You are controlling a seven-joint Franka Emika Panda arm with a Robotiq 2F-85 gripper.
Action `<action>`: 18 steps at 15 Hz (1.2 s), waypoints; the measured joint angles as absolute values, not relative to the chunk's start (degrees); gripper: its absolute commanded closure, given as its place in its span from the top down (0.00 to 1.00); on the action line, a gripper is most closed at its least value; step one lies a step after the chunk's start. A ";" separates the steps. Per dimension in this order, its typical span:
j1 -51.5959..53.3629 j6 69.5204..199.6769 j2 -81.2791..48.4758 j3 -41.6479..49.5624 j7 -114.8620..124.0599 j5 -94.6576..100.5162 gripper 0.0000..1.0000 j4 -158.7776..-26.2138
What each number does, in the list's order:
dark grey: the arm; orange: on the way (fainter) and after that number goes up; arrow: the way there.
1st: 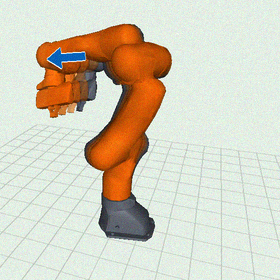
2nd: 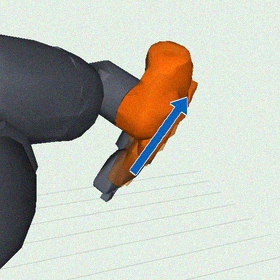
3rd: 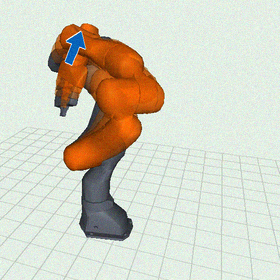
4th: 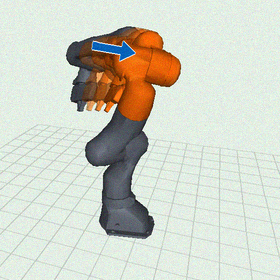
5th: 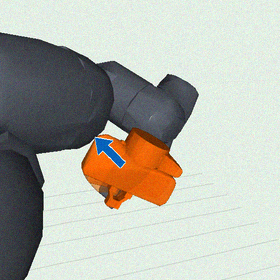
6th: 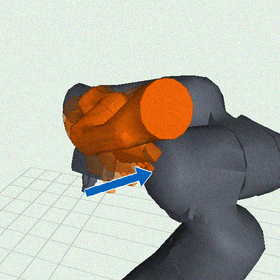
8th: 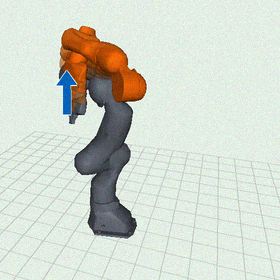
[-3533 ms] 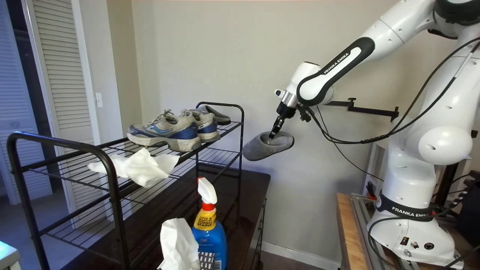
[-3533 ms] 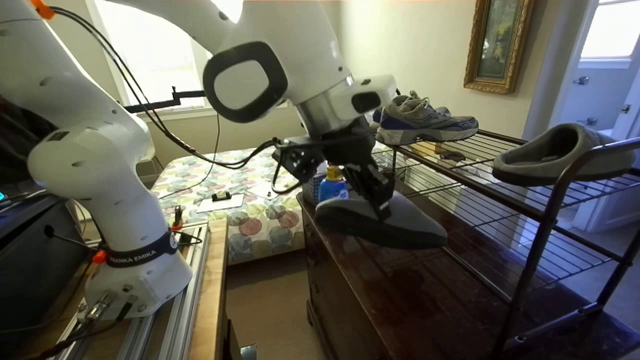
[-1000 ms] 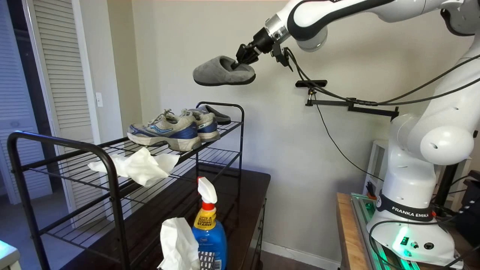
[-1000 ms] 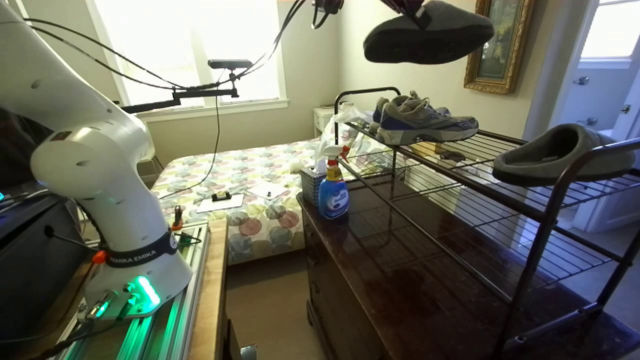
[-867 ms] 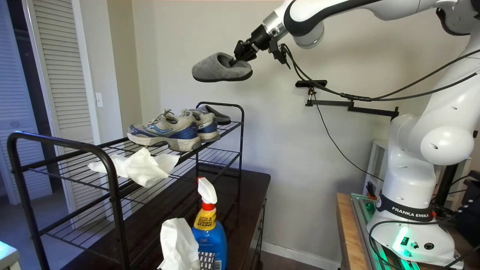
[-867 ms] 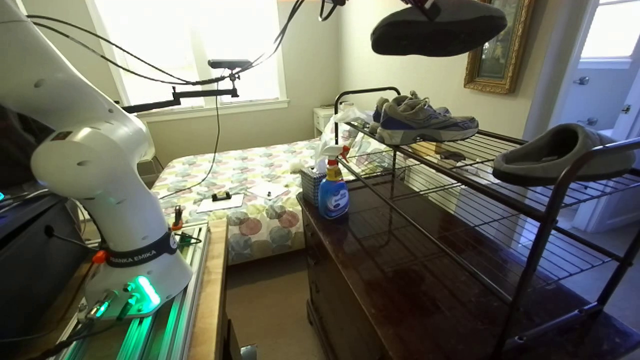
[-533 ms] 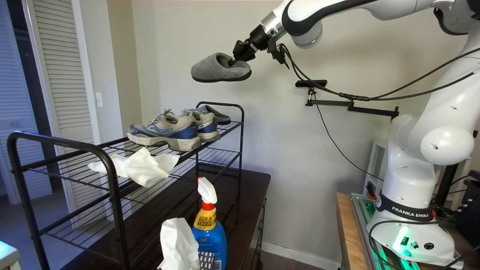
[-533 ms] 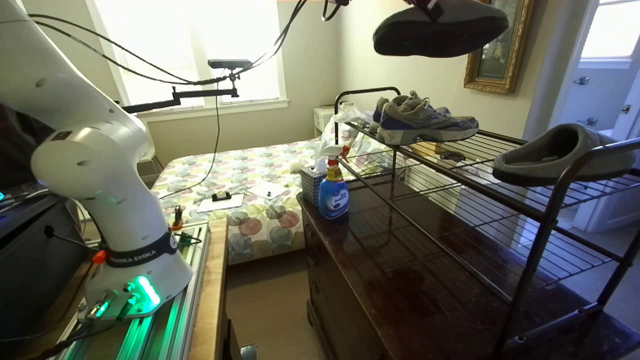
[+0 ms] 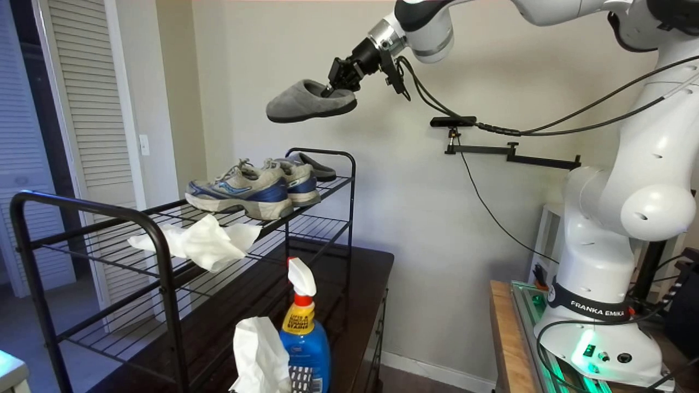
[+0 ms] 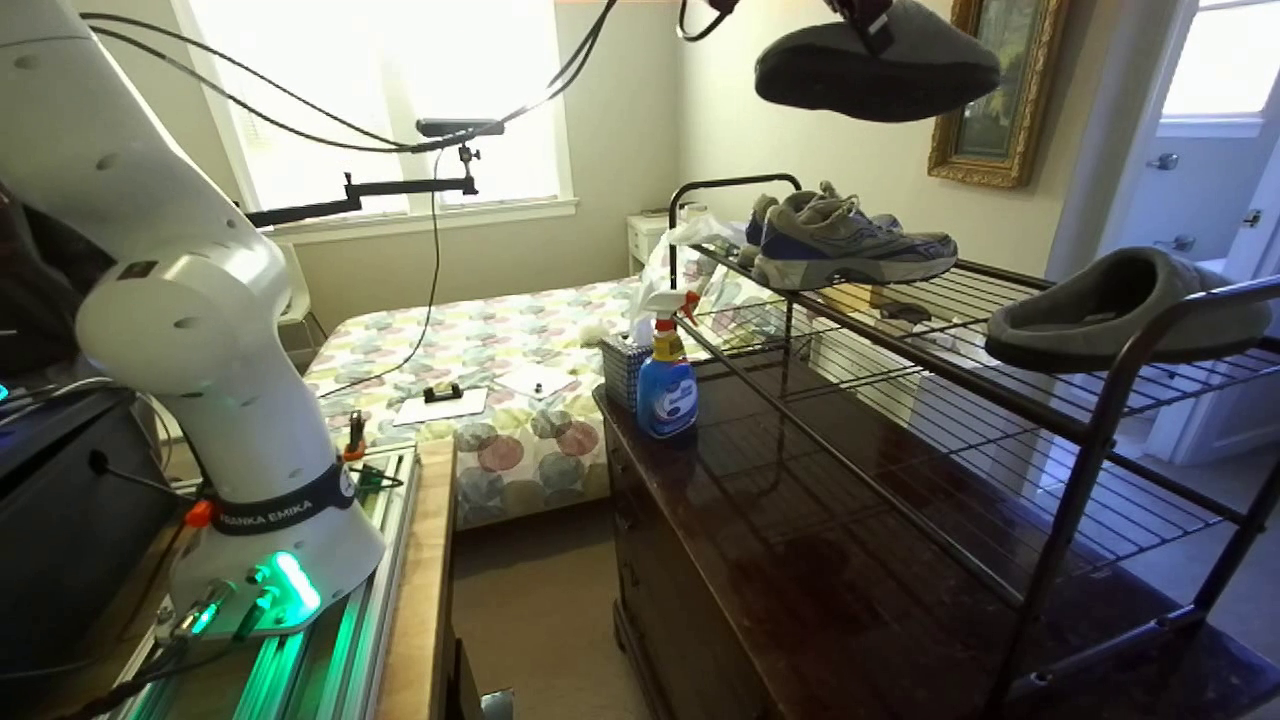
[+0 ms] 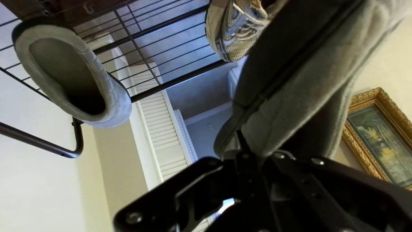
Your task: Remove the grey slide from the middle rack and put it next to the other slide on the top rack
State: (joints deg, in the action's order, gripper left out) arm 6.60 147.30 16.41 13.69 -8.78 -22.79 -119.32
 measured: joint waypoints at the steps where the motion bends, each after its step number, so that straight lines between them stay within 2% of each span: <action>1: 6.60 146.40 15.07 14.21 -9.80 -24.70 0.01 -117.45; 4: 5.01 146.80 10.70 14.40 -10.31 -25.82 0.01 -112.75; 10: -0.12 156.14 1.89 12.06 -9.89 -19.39 0.01 -108.35; 18: -2.05 154.63 -5.46 10.25 -8.52 -16.29 0.01 -104.91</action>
